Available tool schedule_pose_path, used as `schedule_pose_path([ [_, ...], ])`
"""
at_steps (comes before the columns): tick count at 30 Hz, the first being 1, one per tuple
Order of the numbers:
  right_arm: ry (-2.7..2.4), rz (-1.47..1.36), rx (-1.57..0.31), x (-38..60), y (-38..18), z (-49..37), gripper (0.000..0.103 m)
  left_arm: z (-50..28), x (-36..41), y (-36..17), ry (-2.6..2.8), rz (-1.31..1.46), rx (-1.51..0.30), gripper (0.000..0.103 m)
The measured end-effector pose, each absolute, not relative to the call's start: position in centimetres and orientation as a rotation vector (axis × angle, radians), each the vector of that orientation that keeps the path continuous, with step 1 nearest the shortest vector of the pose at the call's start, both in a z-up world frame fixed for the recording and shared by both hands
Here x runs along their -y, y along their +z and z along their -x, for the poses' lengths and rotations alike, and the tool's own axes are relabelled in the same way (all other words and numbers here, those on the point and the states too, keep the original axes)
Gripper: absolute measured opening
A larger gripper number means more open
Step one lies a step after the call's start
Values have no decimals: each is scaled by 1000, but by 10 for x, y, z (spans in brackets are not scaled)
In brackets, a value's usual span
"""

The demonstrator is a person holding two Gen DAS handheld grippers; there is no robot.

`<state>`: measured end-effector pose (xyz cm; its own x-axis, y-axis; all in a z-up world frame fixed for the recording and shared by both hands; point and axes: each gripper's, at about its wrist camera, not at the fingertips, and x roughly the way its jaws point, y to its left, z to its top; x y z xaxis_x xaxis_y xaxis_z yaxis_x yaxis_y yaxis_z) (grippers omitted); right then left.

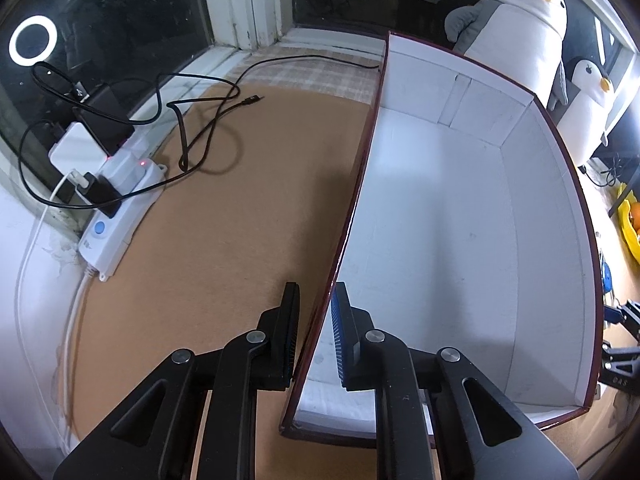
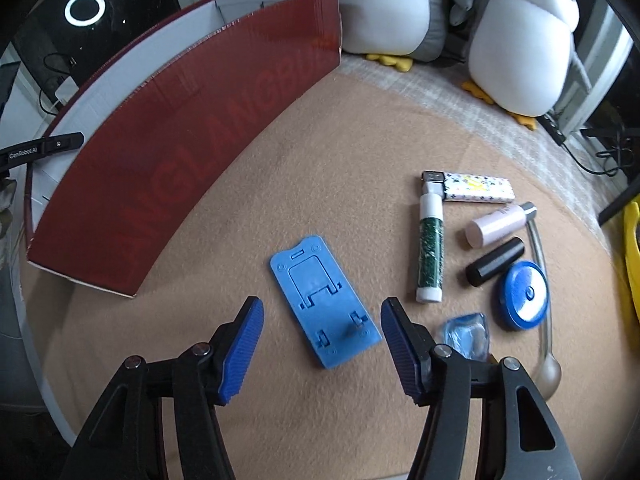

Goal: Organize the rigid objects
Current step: 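Move the right tool to the blue phone stand and close on it, then lift the blue phone stand with the right tool and carry it over the box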

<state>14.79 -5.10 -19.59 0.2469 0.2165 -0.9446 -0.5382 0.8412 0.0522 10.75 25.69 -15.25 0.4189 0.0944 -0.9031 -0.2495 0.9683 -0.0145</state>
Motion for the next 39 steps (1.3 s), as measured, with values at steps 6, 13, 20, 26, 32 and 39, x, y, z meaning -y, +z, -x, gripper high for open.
schedule_pose_path([
  [6, 545, 344, -1256, 41, -208, -161, 54, -110, -256, -158, 208, 150, -1136, 14],
  [13, 556, 415, -1252, 30, -213, -163, 54, -111, -257, -163, 201, 155, -1146, 14],
  [20, 565, 430, -1262, 22, -214, -158, 41, -112, -255, -164, 200, 144, -1147, 14],
  [26, 564, 425, -1265, 24, -211, -150, 34, -112, -255, -164, 200, 142, -1146, 14],
  [32, 548, 379, -1260, 32, -204, -140, 34, -113, -255, -163, 199, 138, -1148, 14],
  [39, 541, 342, -1237, 44, -192, -138, 33, -113, -255, -164, 198, 141, -1149, 14],
])
